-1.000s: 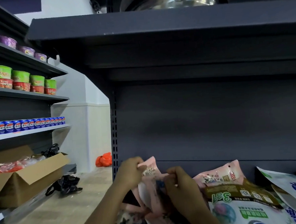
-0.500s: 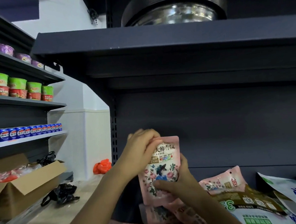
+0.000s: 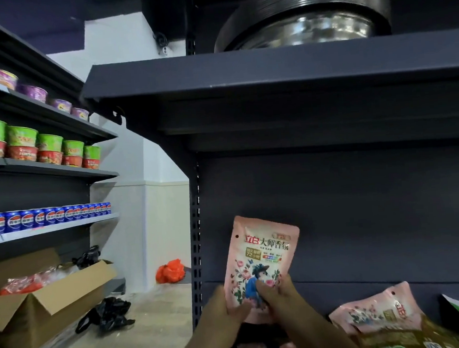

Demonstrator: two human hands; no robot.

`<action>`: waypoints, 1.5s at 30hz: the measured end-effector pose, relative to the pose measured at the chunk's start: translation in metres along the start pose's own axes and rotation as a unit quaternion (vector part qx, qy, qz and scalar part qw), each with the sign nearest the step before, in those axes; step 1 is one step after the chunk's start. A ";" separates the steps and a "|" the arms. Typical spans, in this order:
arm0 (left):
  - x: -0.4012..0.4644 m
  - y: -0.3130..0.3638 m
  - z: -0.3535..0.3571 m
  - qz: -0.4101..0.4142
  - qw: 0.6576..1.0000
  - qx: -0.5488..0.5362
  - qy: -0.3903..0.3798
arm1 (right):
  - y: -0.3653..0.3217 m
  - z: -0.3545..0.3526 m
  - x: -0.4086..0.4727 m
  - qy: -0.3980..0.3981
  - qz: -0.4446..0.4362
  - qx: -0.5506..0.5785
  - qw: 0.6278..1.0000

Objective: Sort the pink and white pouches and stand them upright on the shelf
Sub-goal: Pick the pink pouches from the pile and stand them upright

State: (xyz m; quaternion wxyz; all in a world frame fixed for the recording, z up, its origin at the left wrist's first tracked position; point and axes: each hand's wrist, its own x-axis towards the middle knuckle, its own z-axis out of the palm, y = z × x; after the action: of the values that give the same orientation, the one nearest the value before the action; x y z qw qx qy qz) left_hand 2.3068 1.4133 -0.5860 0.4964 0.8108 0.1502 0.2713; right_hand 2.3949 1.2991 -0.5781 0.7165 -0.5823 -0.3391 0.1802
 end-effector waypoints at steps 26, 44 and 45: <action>0.002 -0.024 0.009 -0.075 0.971 0.220 0.049 | 0.024 0.003 -0.009 0.004 0.030 -0.413 0.910; 0.001 -0.036 0.008 -0.019 0.970 0.236 0.056 | 0.020 -0.005 -0.014 -0.049 0.103 -0.502 0.857; 0.001 -0.036 0.008 -0.016 0.970 0.235 0.056 | 0.019 -0.005 -0.014 -0.050 0.104 -0.502 0.857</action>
State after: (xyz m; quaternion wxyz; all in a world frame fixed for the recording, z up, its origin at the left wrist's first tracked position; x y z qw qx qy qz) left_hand 2.3130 1.4245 -0.6207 0.2874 0.8854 0.2508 0.2656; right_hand 2.3910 1.2916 -0.6007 0.2864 -0.8850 -0.3563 0.0882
